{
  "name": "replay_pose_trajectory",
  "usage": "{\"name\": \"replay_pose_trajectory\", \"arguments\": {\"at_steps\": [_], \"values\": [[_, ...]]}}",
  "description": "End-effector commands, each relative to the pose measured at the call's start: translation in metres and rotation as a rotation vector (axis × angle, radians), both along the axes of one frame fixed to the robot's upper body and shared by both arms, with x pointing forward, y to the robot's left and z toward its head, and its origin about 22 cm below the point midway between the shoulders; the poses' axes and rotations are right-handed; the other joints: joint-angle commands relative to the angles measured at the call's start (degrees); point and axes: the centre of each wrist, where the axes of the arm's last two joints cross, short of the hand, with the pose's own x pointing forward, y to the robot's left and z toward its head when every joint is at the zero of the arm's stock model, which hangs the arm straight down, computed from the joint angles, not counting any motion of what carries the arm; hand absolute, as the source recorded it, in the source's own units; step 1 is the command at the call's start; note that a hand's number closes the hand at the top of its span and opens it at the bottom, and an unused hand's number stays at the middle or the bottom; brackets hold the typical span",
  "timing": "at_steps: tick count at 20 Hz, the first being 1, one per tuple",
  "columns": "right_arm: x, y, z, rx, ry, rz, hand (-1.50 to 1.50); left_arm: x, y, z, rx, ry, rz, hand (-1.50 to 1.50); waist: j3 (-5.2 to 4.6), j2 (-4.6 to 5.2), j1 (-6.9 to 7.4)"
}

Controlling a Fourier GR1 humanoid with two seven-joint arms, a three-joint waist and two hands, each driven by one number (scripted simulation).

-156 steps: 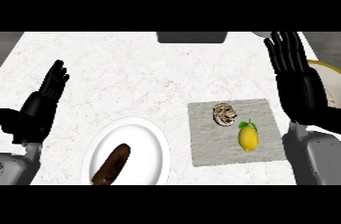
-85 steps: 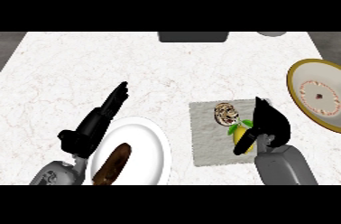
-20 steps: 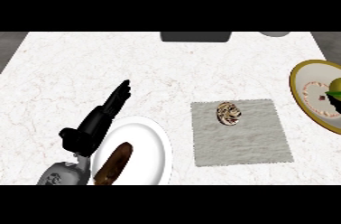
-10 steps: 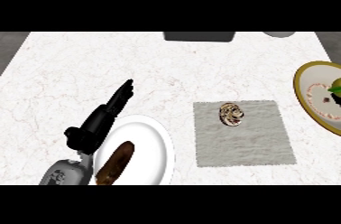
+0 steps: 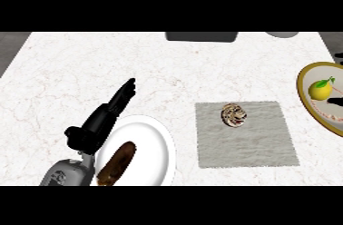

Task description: Pick the lemon from the placemat and place it in the bowl

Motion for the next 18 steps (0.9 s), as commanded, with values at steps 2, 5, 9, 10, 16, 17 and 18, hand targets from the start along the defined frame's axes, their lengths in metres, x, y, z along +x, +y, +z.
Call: {"name": "replay_pose_trajectory", "arguments": {"at_steps": [2, 5, 9, 10, 16, 17, 18], "values": [[0.007, -0.011, 0.015, 0.138, -0.126, -0.059, -1.5, 0.002, -0.003, -0.001, -0.006, 0.017, -0.006, 0.0, 0.02, 0.03, -0.16], [-0.001, -0.031, 0.037, 0.272, -0.22, -0.122, -1.5, -0.002, 0.005, 0.001, -0.005, 0.008, 0.014, 0.0, -0.01, -0.24, -0.77], [-0.011, -0.049, 0.041, 0.397, -0.239, -0.236, -1.5, -0.004, 0.001, -0.009, -0.007, 0.019, 0.0, 0.0, 0.05, 0.18, 0.01], [-0.028, -0.069, 0.052, 0.414, -0.251, -0.257, -1.5, -0.007, 0.008, -0.019, 0.008, 0.031, 0.027, 0.0, 0.02, 0.02, -0.61], [-0.082, -0.115, 0.059, 0.512, -0.298, -0.361, -1.5, 0.0, 0.002, 0.001, -0.01, -0.007, 0.008, 0.0, 0.28, 0.49, -0.12], [-0.096, -0.124, 0.06, 0.52, -0.316, -0.391, -1.5, -0.002, 0.013, 0.009, -0.001, -0.011, 0.011, 0.0, 0.3, 0.3, -0.16], [-0.106, -0.125, 0.038, 0.48, -0.326, -0.379, -1.5, -0.001, 0.005, -0.004, -0.008, -0.009, 0.003, 0.0, 0.42, 0.77, -0.58]]}}
